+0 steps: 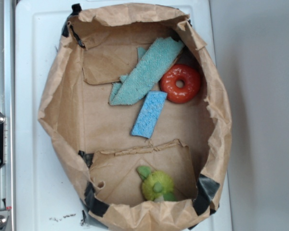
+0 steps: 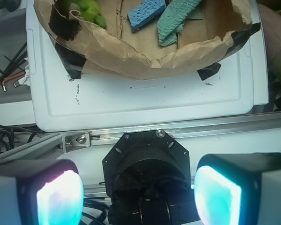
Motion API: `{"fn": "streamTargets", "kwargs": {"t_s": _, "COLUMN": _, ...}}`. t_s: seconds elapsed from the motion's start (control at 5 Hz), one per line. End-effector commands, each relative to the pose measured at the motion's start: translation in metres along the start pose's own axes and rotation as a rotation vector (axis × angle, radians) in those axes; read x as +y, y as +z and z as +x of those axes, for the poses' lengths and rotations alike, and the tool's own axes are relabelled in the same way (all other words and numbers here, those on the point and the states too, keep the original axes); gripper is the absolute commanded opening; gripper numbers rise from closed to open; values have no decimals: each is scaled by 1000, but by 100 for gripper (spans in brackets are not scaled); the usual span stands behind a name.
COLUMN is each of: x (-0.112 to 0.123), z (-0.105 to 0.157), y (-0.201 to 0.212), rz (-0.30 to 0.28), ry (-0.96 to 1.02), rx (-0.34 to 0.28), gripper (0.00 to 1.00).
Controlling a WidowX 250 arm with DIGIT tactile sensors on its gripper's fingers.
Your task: Grab the blue cloth.
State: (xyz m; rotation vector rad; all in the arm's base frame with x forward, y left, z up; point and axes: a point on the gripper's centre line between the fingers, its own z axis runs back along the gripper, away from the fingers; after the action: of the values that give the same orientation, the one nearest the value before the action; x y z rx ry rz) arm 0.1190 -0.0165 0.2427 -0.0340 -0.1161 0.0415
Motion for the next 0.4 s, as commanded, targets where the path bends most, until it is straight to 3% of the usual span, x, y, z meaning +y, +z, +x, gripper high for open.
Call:
{"fn": "streamTargets", "kwargs": {"t_s": 0.0, "x": 0, "z": 0, "y": 0, "rz": 0, "ry": 0, "rx": 0, "gripper": 100}}
{"fn": "streamTargets", "kwargs": {"t_s": 0.2, "x": 12, "z": 48, "y": -28, "rz": 60, "ry": 27, "rx": -46, "gripper": 100}}
